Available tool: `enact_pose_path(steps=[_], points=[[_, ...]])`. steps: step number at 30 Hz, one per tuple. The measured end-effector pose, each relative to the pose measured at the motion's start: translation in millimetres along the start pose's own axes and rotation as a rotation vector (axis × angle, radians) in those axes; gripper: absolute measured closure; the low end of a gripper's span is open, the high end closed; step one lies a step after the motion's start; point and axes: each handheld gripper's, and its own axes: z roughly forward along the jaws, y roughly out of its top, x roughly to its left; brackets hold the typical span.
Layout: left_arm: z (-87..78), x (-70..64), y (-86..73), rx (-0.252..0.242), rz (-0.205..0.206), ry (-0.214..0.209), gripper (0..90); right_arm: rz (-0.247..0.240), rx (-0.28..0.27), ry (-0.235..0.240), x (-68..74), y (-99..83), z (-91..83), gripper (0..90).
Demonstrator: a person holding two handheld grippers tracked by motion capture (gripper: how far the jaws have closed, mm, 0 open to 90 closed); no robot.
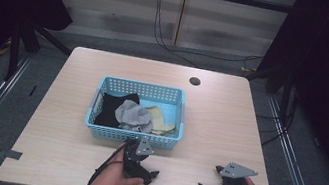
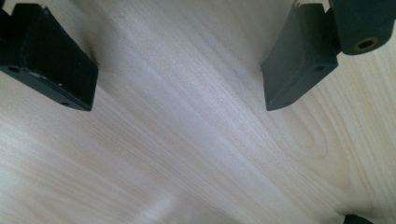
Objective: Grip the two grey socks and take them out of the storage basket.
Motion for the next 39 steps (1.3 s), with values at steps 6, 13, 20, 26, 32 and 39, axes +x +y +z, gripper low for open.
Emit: enact_pose_path(steps=[6,13,20,26,32,39], points=[[0.0,0.0,0.0,0.0,0.001,0.0,0.0,0.0,0.0,0.0,0.0,0.0,0.0,10.1],[0.1,0.0,0.2,0.001,-0.001,-0.003,0.0,-0.002,0.0,-0.003,0.0,-0.1,-0.2,10.1],[0.3,-0.6,2.3,0.015,0.001,-0.005,0.0,0.002,0.002,-0.001,0.3,-0.1,-0.4,10.1],[-7.3,-1.1,9.9,0.074,-0.016,-0.045,10.2,0.002,0.001,0.0,0.3,-0.3,-0.4,10.2],[-19.7,-1.9,17.6,0.164,-0.067,-0.102,20.7,0.002,0.001,0.0,0.3,-0.3,-0.4,10.2],[-33.5,-1.5,27.6,0.225,-0.071,-0.116,21.9,0.004,0.0,0.001,0.3,-0.3,-0.5,10.2]])
